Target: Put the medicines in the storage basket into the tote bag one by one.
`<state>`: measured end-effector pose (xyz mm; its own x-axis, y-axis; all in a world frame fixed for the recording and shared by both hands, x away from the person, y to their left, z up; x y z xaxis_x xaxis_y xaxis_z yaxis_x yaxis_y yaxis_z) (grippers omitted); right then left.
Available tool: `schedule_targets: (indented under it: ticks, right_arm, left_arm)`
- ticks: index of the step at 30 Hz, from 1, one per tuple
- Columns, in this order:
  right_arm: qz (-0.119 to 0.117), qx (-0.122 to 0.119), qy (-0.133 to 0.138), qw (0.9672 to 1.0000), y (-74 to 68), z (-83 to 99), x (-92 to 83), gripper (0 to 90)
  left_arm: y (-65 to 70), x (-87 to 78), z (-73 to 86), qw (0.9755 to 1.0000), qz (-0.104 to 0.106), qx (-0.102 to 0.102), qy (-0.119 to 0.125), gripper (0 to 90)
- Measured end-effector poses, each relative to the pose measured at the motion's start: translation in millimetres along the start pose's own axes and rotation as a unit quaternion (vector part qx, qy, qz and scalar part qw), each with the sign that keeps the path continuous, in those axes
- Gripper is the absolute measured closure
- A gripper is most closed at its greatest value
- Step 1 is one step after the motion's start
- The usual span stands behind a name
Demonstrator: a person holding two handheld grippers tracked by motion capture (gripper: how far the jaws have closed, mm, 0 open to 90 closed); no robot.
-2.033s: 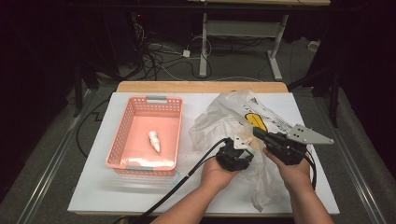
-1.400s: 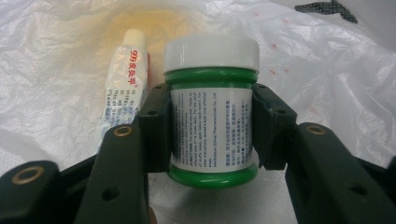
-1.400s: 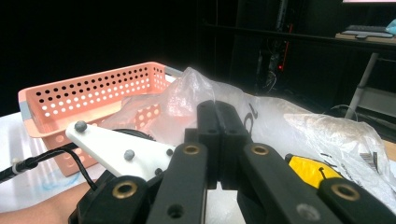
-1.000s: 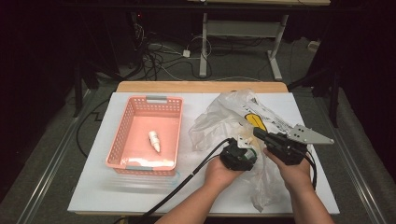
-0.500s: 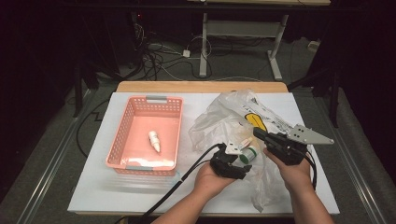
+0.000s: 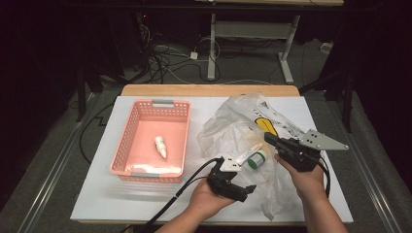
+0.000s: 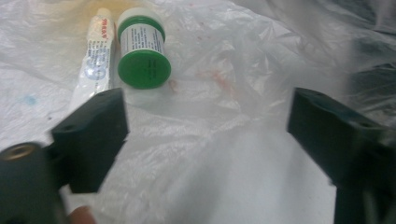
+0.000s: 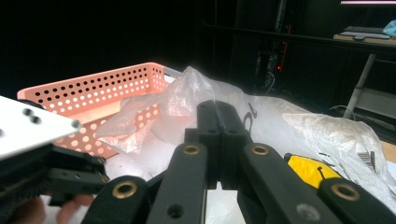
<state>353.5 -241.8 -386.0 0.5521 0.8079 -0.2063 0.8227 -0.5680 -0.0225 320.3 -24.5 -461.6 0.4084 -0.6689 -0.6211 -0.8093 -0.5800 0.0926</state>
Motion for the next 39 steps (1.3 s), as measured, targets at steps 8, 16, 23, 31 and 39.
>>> schedule_targets:
  ticks: [8, 16, 23, 31, 39]
  right_arm:
    - [0.000, 0.001, -0.004, 1.0000, -0.3, 1.0, 1.0, 90.0]
    - [0.001, 0.003, -0.004, 1.0000, 0.5, 1.8, 0.7, 90.0]
    - [0.002, 0.004, -0.005, 1.0000, 0.8, 2.1, 0.3, 90.0]
    - [0.003, 0.003, -0.004, 1.0000, 1.3, 2.6, -0.1, 90.0]
    - [0.004, 0.005, -0.003, 1.0000, 1.8, 1.9, -1.9, 90.0]
  left_arm:
    - [0.3, -20.7, 5.5, 0.9999, -0.010, 0.009, 0.004, 0.0]
    - [-5.7, -49.9, 9.0, 0.9995, -0.022, 0.010, 0.019, 0.0]
    - [-18.9, -71.1, 16.3, 0.9989, -0.041, -0.002, 0.024, 0.0]
    - [-36.8, -90.2, 24.7, 0.9973, -0.063, -0.018, 0.033, 0.0]
    - [-54.3, -106.9, 34.8, 0.9950, -0.088, -0.033, 0.035, 0.0]
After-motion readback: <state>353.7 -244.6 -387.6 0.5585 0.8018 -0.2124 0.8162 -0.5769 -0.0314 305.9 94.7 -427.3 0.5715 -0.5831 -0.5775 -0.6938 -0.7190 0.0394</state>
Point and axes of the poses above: each handheld gripper's, and its own axes: x roughly forward along the jaws, z roughly out of its underside, y roughly to its right, the point moved 2 cm from there along x, roughly forward along the jaws, and after that the axes turned 9 degrees about -z, right-handed, at the moved point
